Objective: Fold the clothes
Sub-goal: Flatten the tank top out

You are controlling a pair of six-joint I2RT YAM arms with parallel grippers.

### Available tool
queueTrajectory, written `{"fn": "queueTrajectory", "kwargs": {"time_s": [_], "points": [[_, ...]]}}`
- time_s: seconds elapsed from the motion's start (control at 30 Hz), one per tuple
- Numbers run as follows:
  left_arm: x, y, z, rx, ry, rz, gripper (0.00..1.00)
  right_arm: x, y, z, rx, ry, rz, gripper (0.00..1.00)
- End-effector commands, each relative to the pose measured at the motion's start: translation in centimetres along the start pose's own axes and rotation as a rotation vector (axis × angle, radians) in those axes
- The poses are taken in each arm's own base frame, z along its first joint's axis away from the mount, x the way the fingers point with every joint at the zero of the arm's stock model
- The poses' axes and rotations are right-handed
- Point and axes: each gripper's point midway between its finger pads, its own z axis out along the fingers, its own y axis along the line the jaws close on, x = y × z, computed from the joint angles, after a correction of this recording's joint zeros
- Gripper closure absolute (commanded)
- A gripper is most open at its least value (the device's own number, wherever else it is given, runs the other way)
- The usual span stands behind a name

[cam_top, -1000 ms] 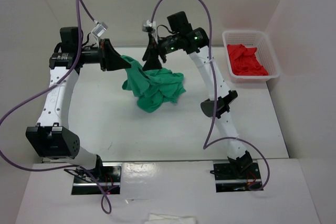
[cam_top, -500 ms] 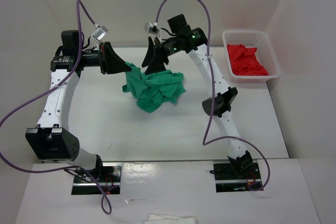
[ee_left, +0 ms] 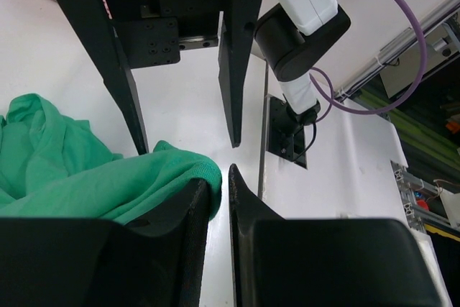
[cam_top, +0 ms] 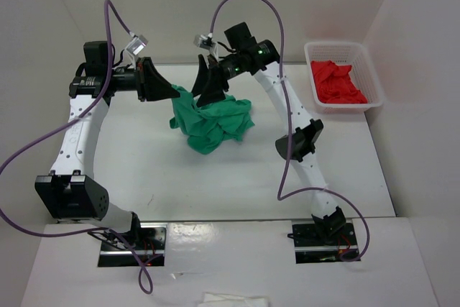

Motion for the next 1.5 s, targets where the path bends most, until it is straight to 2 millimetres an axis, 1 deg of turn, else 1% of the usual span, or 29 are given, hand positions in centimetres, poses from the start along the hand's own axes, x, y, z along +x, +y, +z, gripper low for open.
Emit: {"fn": "queueTrajectory", "kwargs": {"time_s": [0.0, 0.03, 0.1, 0.17, 0.2, 0.27, 0.3, 0.37, 0.47, 0.57, 0.6, 0.7, 0.77, 0.8, 0.83, 0.93, 0.97, 1.0, 1.03, 1.07, 1.1, 1.17, 1.23, 1.27, 1.33, 1.47], "points": [[-0.7, -1.3, -0.2, 0.042, -0.011, 0.065, 0.78, -2.7, 4.5, 0.4, -0.069, -0.024, -0.067, 0.29], [-0.7, -1.3, -0.2, 0.042, -0.011, 0.065, 0.78, -2.7, 4.5, 0.4, -0.069, -0.024, -0.067, 0.29], [-0.6, -0.9, -0.1, 0.042, -0.01, 0.056, 0.78, -2.6, 4.3, 0.5, -0.069, -0.024, -0.067, 0.32], [-0.6, -0.9, -0.1, 0.042, -0.01, 0.056, 0.78, -2.8, 4.6, 0.4, -0.077, -0.029, -0.079, 0.34], [-0.6, -0.9, -0.1, 0.042, -0.01, 0.056, 0.78, -2.8, 4.7, 0.8, -0.086, -0.026, -0.074, 0.36], [-0.6, -0.9, -0.1, 0.042, -0.01, 0.056, 0.78, -2.8, 4.7, 0.8, -0.086, -0.026, -0.074, 0.38], [-0.6, -0.9, -0.1, 0.042, -0.01, 0.056, 0.78, -2.7, 5.0, 1.3, -0.096, -0.022, -0.075, 0.4], [-0.6, -0.8, -0.1, 0.033, -0.01, 0.056, 0.77, -2.7, 5.0, 1.3, -0.096, -0.022, -0.066, 0.43], [-0.5, -0.5, -0.1, 0.033, -0.009, 0.047, 0.77, -2.7, 5.3, 1.6, -0.105, -0.019, -0.067, 0.46], [-0.5, -0.5, -0.1, 0.033, -0.009, 0.047, 0.77, -2.7, 5.3, 1.6, -0.105, -0.019, -0.067, 0.46], [-0.7, -0.6, -0.1, 0.033, -0.01, 0.057, 0.77, -2.3, 4.7, 1.8, -0.097, -0.014, -0.056, 0.46], [-0.7, -0.6, -0.1, 0.033, -0.01, 0.057, 0.77, -2.0, 4.2, 1.8, -0.087, -0.008, -0.047, 0.46], [-0.7, -0.6, -0.1, 0.033, -0.01, 0.057, 0.77, -1.7, 3.6, 1.9, -0.067, -0.001, -0.048, 0.43], [-0.9, -0.9, -0.2, 0.033, -0.011, 0.066, 0.77, -1.7, 3.4, 1.9, -0.057, 0.003, -0.037, 0.4], [-0.9, -0.9, -0.2, 0.033, -0.011, 0.066, 0.77, -1.3, 2.9, 2.0, -0.045, 0.01, -0.028, 0.4], [-0.8, -1.6, -0.2, 0.033, -0.012, 0.077, 0.77, -1.0, 2.5, 2.0, -0.035, 0.016, -0.019, 0.35], [-0.8, -1.6, -0.2, 0.033, -0.012, 0.077, 0.77, -1.0, 2.5, 2.0, -0.035, 0.016, -0.019, 0.35], [-0.9, -1.9, -0.3, 0.033, -0.012, 0.086, 0.77, -0.5, 1.8, 1.6, -0.026, 0.017, 0.012, 0.34], [-0.9, -1.9, -0.3, 0.033, -0.012, 0.086, 0.77, -0.3, 1.8, 1.7, -0.035, 0.015, 0.021, 0.34], [-1.0, -2.3, -0.3, 0.033, -0.013, 0.097, 0.77, -0.3, 1.6, 1.3, -0.038, 0.008, 0.024, 0.32], [-1.1, -2.1, -0.3, 0.022, -0.014, 0.108, 0.77, 0.1, 1.1, 0.9, -0.03, 0.007, 0.044, 0.32], [-1.4, -2.1, -0.3, 0.007, -0.016, 0.126, 0.78, -0.3, 1.7, 0.8, -0.051, -0.003, 0.033, 0.32], [-1.4, -2.0, -0.3, 0.007, -0.017, 0.098, 0.8, -0.2, 1.7, 0.9, -0.061, -0.006, 0.033, 0.32], [-1.5, -1.7, -0.3, -0.006, -0.018, 0.11, 0.81, -0.5, 1.9, 0.8, -0.06, -0.009, 0.014, 0.32], [-1.5, -1.8, -0.3, -0.006, -0.018, 0.098, 0.81, -0.3, 1.6, 0.9, -0.068, -0.013, 0.014, 0.32], [-1.6, -1.3, -0.3, -0.03, -0.02, 0.107, 0.81, -0.8, 2.1, 0.8, -0.077, -0.02, 0.002, 0.32]]}}
